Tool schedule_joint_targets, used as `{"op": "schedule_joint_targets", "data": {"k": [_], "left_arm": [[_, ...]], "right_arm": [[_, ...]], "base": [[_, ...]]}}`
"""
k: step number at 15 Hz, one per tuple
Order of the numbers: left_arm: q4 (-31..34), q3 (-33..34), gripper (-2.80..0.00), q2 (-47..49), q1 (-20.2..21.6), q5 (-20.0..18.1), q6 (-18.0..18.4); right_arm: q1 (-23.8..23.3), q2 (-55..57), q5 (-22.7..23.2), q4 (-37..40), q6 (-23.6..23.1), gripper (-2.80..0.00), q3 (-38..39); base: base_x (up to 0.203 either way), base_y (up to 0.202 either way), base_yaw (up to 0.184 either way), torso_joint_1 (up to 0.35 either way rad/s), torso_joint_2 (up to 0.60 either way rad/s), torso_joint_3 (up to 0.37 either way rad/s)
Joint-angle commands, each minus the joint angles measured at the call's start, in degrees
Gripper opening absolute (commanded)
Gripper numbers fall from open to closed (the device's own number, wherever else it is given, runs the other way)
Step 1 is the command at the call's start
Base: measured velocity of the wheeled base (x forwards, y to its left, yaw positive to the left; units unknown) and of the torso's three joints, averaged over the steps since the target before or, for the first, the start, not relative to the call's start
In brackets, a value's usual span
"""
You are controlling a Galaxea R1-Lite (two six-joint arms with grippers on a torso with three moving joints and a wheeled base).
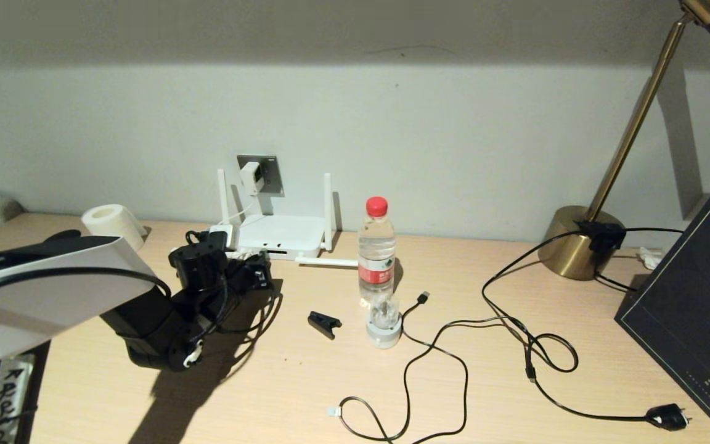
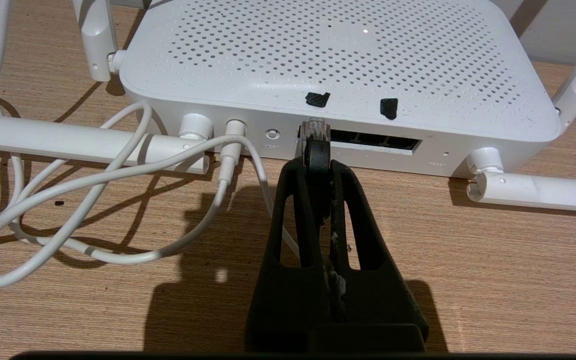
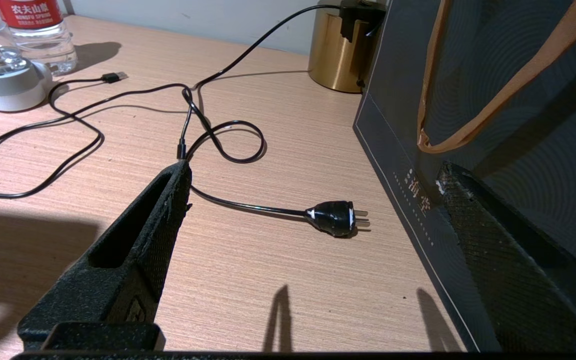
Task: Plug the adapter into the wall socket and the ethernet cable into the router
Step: Plug cable into router interface
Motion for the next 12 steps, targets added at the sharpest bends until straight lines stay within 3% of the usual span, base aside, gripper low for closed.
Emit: {"op": "schedule_joint_targets", "data": {"k": [1, 12], "left_arm": [[-0.3, 0.1, -2.8, -0.1, 0.0, 0.1, 0.0], [-0.3, 0.3, -2.8, 0.1, -0.2, 0.1, -0.1]], "right_arm": [[0.0, 0.1, 0.0, 0.0, -0.1, 0.0, 1.7], [0.0, 0.1, 0.0, 0.0, -0.1, 0.0, 1.7]], "base": [[0.0, 0.0, 0.0, 0.0, 0.0, 0.0], [0.0, 0.0, 0.0, 0.0, 0.0, 0.0]]}}
